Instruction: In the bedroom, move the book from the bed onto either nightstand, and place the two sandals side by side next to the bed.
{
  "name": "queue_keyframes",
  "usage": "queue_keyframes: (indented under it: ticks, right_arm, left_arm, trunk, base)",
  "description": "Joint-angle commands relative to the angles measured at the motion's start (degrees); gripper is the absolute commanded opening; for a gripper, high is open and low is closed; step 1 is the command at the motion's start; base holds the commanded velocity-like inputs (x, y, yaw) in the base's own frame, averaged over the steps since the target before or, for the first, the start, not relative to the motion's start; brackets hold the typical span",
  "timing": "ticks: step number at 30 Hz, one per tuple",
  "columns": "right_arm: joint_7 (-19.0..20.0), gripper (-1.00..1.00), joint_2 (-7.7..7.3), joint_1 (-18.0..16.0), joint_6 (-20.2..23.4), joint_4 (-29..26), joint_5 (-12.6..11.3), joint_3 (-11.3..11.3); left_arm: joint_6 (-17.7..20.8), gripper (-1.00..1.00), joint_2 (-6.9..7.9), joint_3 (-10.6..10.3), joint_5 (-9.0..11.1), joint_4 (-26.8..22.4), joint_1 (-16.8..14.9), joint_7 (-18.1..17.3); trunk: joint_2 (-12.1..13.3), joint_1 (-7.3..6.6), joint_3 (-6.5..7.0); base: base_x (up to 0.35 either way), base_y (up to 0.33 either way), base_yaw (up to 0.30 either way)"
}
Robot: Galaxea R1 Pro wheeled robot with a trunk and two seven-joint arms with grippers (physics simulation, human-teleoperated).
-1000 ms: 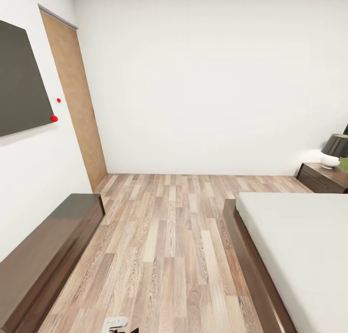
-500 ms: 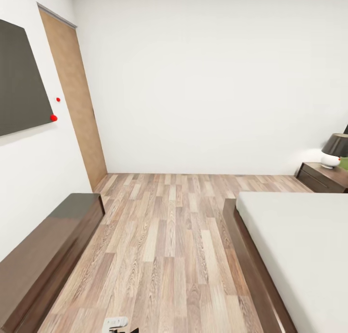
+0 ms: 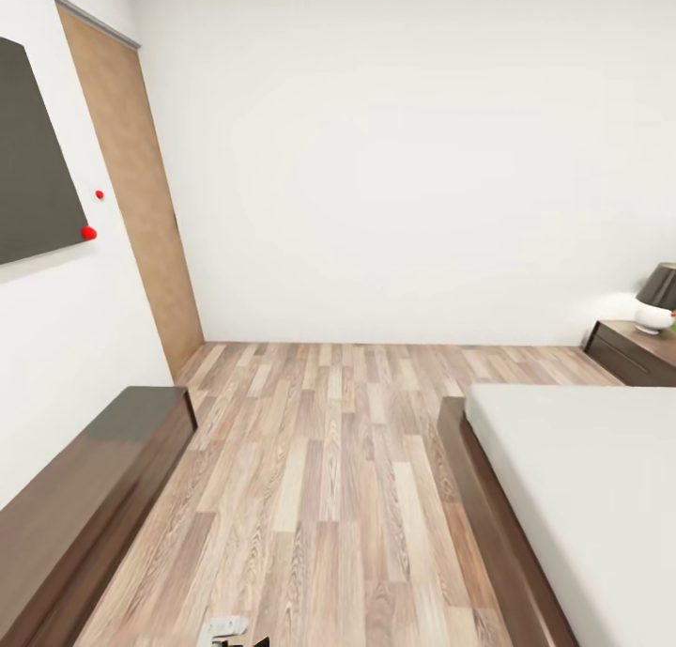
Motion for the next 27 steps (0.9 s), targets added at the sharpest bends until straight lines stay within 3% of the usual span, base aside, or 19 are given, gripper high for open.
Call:
queue_keyframes:
  ticks: [1,27]
  right_arm:
    - [0.27,1.00,-0.02,-0.11,-0.29,0.26,-0.42,0.11]
    - [0.27,1.00,0.00,-0.11,-0.29,0.26,-0.42,0.11]
  left_arm:
    - [-0.17,1.00,0.01,0.31,-0.17,0.08,-0.06,-0.21]
    - [-0.17,1.00,0.01,0.31,-0.17,0.08,-0.06,-0.21]
  trunk:
    - [-0.09,0.06,-0.11]
    - [-0.09,0.06,-0.11]
  base:
    - [0.332,0.000,0.000]
    - [0.333,0.000,0.000]
